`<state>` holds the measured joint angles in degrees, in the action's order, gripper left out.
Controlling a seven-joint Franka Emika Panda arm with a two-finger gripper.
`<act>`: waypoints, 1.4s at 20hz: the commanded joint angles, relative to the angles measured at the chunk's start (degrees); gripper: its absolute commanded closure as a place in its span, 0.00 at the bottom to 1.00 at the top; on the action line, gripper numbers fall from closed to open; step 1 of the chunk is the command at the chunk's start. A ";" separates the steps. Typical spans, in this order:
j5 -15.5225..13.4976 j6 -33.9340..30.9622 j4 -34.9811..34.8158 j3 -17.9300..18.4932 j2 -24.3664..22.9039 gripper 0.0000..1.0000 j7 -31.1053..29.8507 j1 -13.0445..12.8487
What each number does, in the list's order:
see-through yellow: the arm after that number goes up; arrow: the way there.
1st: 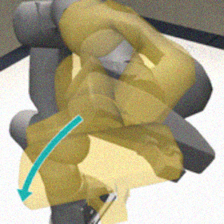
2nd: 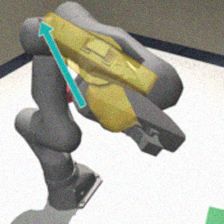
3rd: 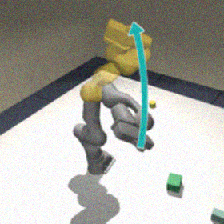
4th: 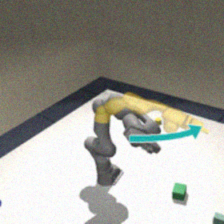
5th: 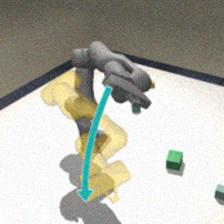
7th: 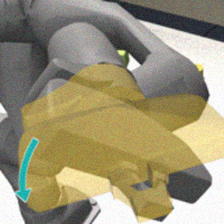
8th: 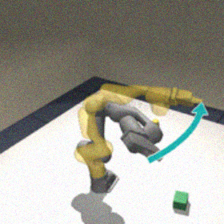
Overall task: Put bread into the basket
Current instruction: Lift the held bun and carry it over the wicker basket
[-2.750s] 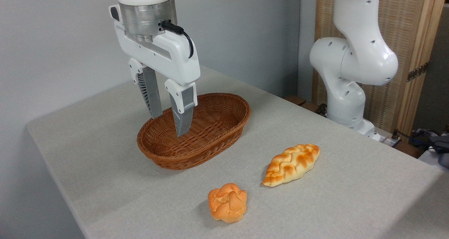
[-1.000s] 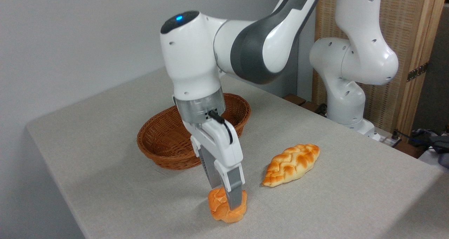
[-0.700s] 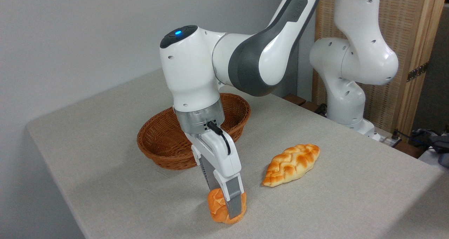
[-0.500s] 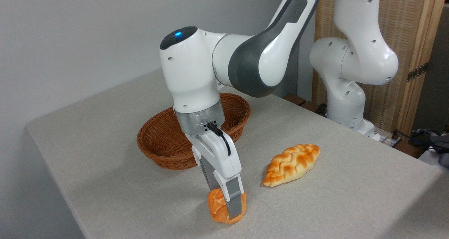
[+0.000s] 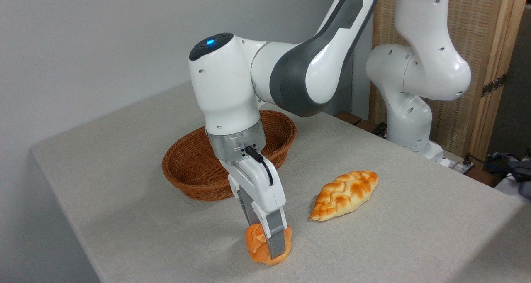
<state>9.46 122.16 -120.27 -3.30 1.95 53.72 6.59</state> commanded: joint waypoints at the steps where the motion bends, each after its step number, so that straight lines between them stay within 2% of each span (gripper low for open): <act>1: 0.48 0.89 -0.67 0.31 -0.02 0.50 0.77 -0.09; 10: -0.66 -0.16 0.47 0.31 -0.55 0.51 0.25 -0.09; 12: -2.50 -4.36 2.92 0.13 -1.07 0.52 0.07 -0.17; 14: -6.01 -10.68 7.74 0.05 -1.86 0.52 -0.02 -0.17; 16: -8.30 -16.67 12.50 -0.22 -2.22 0.52 -0.20 -0.17; 19: -11.29 -21.95 14.62 -0.66 -4.93 0.50 -2.04 -0.35; 21: -13.58 -24.33 14.62 -3.01 -7.22 0.49 -3.70 -0.79; 25: -13.85 -26.71 14.28 -11.71 -7.93 0.48 -11.96 -1.40; 27: -13.76 -25.75 14.27 -13.57 -6.27 0.46 -15.38 -3.07; 28: -13.76 -25.49 14.27 -13.66 -5.48 0.41 -16.71 -4.29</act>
<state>-3.66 96.46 -105.95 -16.01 -5.67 40.86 4.60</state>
